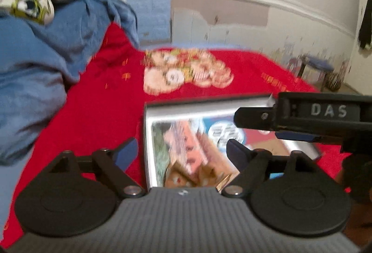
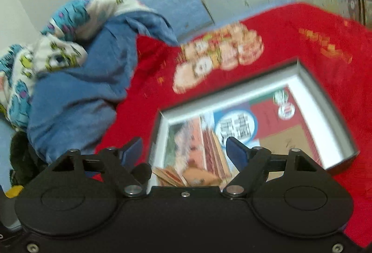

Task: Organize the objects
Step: 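Open both tools to drop the packets into the box, then raise both tools away from the box toward the remaining items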

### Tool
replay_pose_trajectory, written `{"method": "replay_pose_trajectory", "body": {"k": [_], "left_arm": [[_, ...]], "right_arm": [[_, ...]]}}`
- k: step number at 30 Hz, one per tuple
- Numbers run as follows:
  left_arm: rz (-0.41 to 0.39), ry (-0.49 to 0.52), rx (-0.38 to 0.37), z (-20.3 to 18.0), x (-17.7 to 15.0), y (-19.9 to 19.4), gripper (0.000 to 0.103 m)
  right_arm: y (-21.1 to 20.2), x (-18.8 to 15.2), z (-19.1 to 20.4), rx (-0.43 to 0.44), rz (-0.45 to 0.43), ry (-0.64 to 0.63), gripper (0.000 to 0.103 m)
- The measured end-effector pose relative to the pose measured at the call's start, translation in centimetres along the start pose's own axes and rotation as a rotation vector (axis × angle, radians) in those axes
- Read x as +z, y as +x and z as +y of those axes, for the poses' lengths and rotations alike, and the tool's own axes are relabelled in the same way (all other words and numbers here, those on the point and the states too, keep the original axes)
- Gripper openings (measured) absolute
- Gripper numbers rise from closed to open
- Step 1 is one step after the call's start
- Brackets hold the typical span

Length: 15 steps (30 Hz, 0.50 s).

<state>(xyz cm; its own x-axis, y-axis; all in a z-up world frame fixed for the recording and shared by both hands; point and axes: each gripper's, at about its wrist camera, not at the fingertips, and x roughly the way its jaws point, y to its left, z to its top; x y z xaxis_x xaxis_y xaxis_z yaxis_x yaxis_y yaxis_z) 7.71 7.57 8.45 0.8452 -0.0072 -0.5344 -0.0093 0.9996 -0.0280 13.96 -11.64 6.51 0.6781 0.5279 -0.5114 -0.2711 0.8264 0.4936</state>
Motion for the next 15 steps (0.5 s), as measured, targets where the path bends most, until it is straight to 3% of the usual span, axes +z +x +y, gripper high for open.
{"method": "replay_pose_trajectory", "body": {"k": [7,12,15], "left_arm": [[-0.131,-0.025,-0.052,-1.4,3.2,-5.8,0.103],[-0.203,-0.088,-0.117,-2.1,5.1,-9.4,0.103],[-0.235,-0.064,-0.136,-2.8,5.8,-11.4,0.103]], "right_arm": [[-7.5,3.9,2.6,-0.008,-0.118,-0.086,0.087],[-13.2,5.3,3.8,-0.043,-0.186,-0.179,0.09],[-16.5,5.1,3.6,-0.063,-0.233,-0.183,0.091]]}}
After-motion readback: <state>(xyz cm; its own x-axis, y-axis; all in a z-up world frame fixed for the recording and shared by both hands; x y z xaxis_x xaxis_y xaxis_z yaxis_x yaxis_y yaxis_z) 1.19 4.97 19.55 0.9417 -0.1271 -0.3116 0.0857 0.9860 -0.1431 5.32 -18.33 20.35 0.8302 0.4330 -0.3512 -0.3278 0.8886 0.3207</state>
